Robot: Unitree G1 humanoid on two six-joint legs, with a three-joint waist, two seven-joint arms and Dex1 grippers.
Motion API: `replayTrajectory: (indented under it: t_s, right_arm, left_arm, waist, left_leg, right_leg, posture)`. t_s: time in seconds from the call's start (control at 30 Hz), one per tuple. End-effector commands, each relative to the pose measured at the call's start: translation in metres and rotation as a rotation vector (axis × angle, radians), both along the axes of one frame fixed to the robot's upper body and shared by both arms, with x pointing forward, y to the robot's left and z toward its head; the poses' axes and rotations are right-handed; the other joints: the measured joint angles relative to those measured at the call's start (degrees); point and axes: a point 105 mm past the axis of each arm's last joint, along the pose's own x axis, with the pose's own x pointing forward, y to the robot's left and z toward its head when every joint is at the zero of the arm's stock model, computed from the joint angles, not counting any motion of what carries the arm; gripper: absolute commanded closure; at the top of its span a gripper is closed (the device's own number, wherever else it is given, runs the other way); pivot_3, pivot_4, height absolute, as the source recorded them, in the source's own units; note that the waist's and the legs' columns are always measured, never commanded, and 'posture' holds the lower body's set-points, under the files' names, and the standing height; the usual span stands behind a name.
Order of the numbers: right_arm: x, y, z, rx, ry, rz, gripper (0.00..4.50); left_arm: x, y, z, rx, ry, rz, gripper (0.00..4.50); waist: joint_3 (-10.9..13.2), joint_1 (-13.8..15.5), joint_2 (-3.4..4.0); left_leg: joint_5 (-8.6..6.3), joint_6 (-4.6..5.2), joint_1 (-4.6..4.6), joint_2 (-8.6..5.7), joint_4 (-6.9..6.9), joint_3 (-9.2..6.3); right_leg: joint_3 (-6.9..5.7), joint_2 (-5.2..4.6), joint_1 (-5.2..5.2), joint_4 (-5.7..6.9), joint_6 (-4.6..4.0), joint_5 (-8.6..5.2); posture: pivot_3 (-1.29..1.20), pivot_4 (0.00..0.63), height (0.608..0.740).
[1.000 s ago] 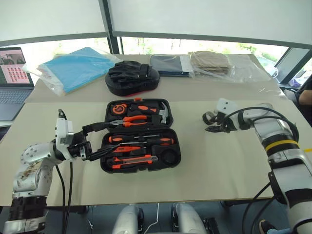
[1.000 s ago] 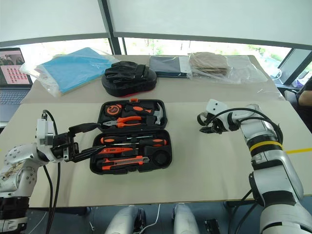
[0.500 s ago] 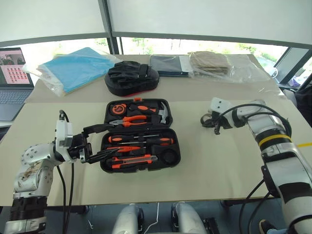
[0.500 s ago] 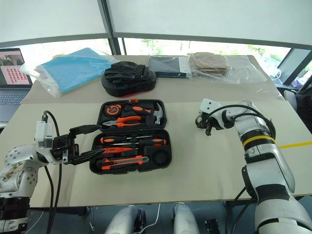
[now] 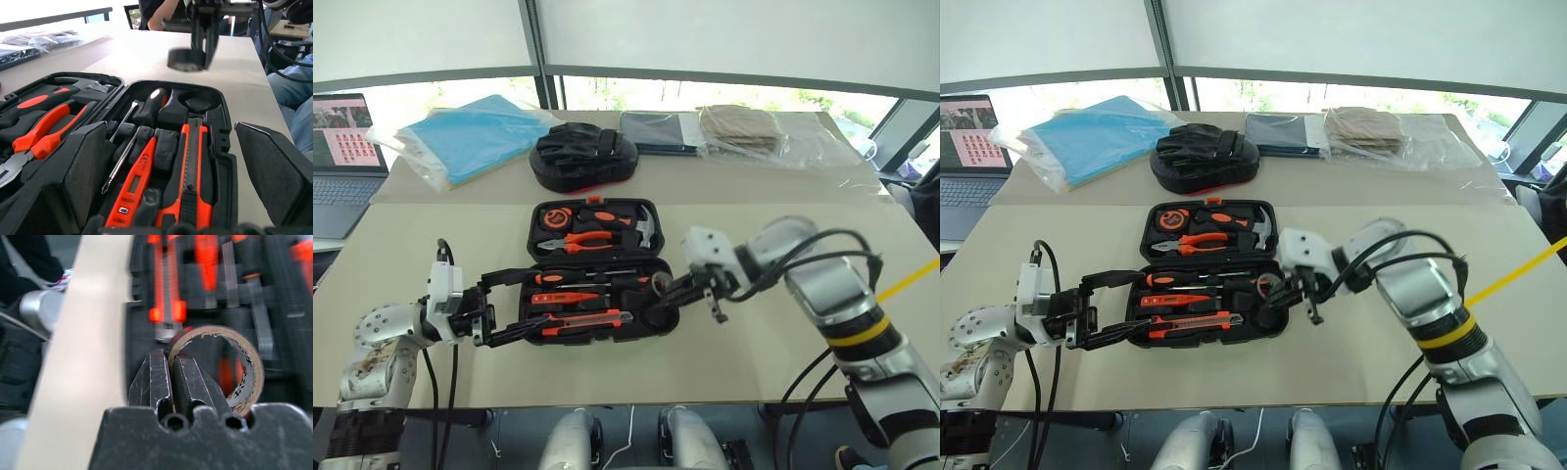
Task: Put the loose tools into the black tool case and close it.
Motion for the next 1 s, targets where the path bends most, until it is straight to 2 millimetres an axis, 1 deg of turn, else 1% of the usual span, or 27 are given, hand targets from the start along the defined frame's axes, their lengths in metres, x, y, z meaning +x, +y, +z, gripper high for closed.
replayTrajectory:
  t_s: [0.03, 0.13, 0.23, 0.33, 0.4, 0.5, 0.57, 0.63, 0.67, 0.7, 0.73, 0.77, 0.87, 0.93, 1.0]
  right_arm:
    - [-0.002, -0.001, -0.002, -0.048, -0.024, -0.009, 4.46]
    - [-0.005, -0.002, -0.013, -0.113, -0.014, 0.011, 4.46]
    - [-0.002, -0.005, -0.020, -0.169, -0.023, -0.001, 4.46]
    - [-0.004, -0.016, -0.027, -0.280, 0.013, -0.002, 4.46]
    - [0.002, -0.013, -0.027, -0.268, 0.003, -0.040, 4.46]
    - [0.005, -0.011, -0.026, -0.277, -0.016, -0.051, 4.46]
    - [0.005, -0.011, -0.027, -0.291, -0.011, -0.037, 3.71]
    - [0.003, -0.008, -0.023, -0.282, 0.012, -0.020, 3.17]
    - [0.001, -0.007, -0.019, -0.271, 0.030, -0.004, 2.86]
    - [-0.001, -0.006, -0.017, -0.264, 0.042, 0.006, 2.43]
    - [-0.006, -0.005, -0.009, -0.240, 0.073, 0.030, 2.18]
    - [-0.010, -0.004, 0.000, -0.203, 0.093, 0.044, 1.81]
    - [-0.016, -0.002, 0.020, -0.105, 0.123, 0.089, 1.81]
    - [-0.018, -0.011, 0.029, -0.061, 0.154, 0.081, 1.81]
    - [-0.015, -0.021, 0.032, -0.035, 0.152, 0.049, 1.81]
  left_arm:
    - [-0.009, 0.001, -0.001, 0.079, -0.024, -0.045, 0.00]
    - [-0.011, 0.003, -0.004, 0.113, -0.010, -0.059, 0.00]
    - [-0.012, 0.005, -0.005, 0.124, -0.005, -0.062, 0.00]
    - [-0.012, 0.006, -0.004, 0.129, -0.006, -0.060, 0.00]
    - [-0.011, 0.006, -0.004, 0.130, -0.009, -0.053, 0.00]
    - [-0.009, 0.008, -0.005, 0.134, -0.015, -0.046, 0.00]
    - [-0.007, 0.008, -0.004, 0.137, -0.023, -0.036, 0.00]
    - [-0.004, 0.009, -0.003, 0.139, -0.028, -0.026, 0.00]
    - [-0.004, 0.010, -0.004, 0.139, -0.028, -0.016, 0.00]
    - [-0.004, 0.011, -0.004, 0.139, -0.027, -0.010, 0.00]
    - [-0.003, 0.013, -0.004, 0.136, -0.020, 0.006, 0.00]
    - [-0.003, 0.018, -0.004, 0.133, -0.008, 0.029, 0.00]
    - [-0.003, 0.025, -0.005, 0.119, 0.014, 0.076, 0.00]
    - [-0.001, 0.032, -0.003, 0.106, 0.015, 0.133, 0.00]
    - [0.004, 0.039, 0.001, 0.086, 0.001, 0.200, 0.00]
  waist:
    - [0.00, -0.15, 0.00]
    - [0.00, -0.26, 0.00]
    - [0.00, -0.13, 0.00]
    - [0.00, 0.10, 0.00]
    - [-0.01, 0.44, -0.01]
    - [-0.01, 0.66, -0.02]
    - [-0.01, 0.65, -0.02]
    - [-0.01, 0.71, -0.02]
    - [-0.01, 0.76, -0.02]
    - [-0.01, 0.77, -0.02]
    - [-0.01, 0.78, -0.02]
    - [-0.01, 0.80, -0.02]
    - [-0.01, 0.63, -0.02]
    - [-0.01, 0.53, -0.02]
    - [0.00, 0.49, -0.03]
  left_leg:
    - [0.00, 0.00, 0.00, 0.00, -0.01, 0.00]
    - [0.00, -0.01, 0.01, 0.02, -0.02, 0.01]
    - [0.00, 0.00, 0.00, 0.02, -0.02, 0.00]
    - [0.00, 0.01, 0.01, 0.00, 0.00, 0.00]
    - [-0.02, 0.03, 0.01, -0.01, 0.00, -0.01]
    - [-0.03, 0.05, -0.02, -0.01, 0.00, 0.01]
    - [-0.03, 0.04, -0.01, 0.00, 0.01, 0.01]
    - [-0.02, 0.04, 0.00, 0.00, 0.01, 0.01]
    - [-0.02, 0.03, 0.00, 0.00, 0.01, 0.00]
    - [-0.02, 0.04, 0.00, 0.00, 0.01, 0.00]
    - [-0.02, 0.04, -0.01, -0.01, 0.00, 0.00]
    - [-0.03, 0.06, -0.03, -0.01, 0.00, 0.00]
    - [-0.13, 0.07, -0.07, 0.02, -0.02, -0.01]
    - [-0.15, 0.06, -0.15, 0.02, -0.03, 0.00]
    - [-0.15, 0.06, -0.15, 0.03, -0.02, -0.01]
  right_leg:
    - [0.00, 0.01, -0.02, 0.00, -0.01, -0.01]
    - [0.00, 0.05, -0.03, 0.01, -0.05, -0.03]
    - [-0.01, 0.04, -0.02, 0.00, -0.04, -0.03]
    - [-0.01, 0.01, 0.00, -0.02, -0.03, -0.03]
    - [-0.03, 0.00, 0.00, -0.03, -0.03, -0.04]
    - [-0.04, -0.02, -0.01, -0.06, -0.03, -0.04]
    - [-0.04, 0.00, 0.00, -0.06, -0.03, -0.03]
    - [-0.04, 0.01, 0.00, -0.04, -0.03, -0.04]
    - [-0.05, 0.01, 0.00, -0.04, -0.03, -0.04]
    - [-0.05, 0.00, 0.00, -0.04, -0.03, -0.04]
    - [-0.05, 0.00, -0.01, -0.05, -0.03, -0.04]
    - [-0.06, 0.00, -0.01, -0.05, -0.03, -0.04]
    - [-0.07, 0.03, -0.04, -0.09, -0.02, -0.04]
    - [-0.07, 0.04, -0.11, -0.10, -0.02, -0.04]
    - [-0.08, 0.04, -0.10, -0.10, -0.02, -0.03]
  posture:
    - [0.00, 0.150, 0.740]
    - [0.00, 0.150, 0.740]
    - [0.00, 0.150, 0.740]
    - [0.00, 0.150, 0.740]
    - [0.00, 0.150, 0.740]
    - [0.00, 0.150, 0.740]
    - [0.00, 0.150, 0.740]
    - [0.00, 0.150, 0.740]
    - [0.00, 0.150, 0.740]
    - [0.00, 0.150, 0.740]
    - [0.00, 0.150, 0.740]
    - [0.00, 0.150, 0.740]
    - [0.00, 0.150, 0.740]
    - [0.00, 0.150, 0.740]
    - [0.00, 0.150, 0.740]
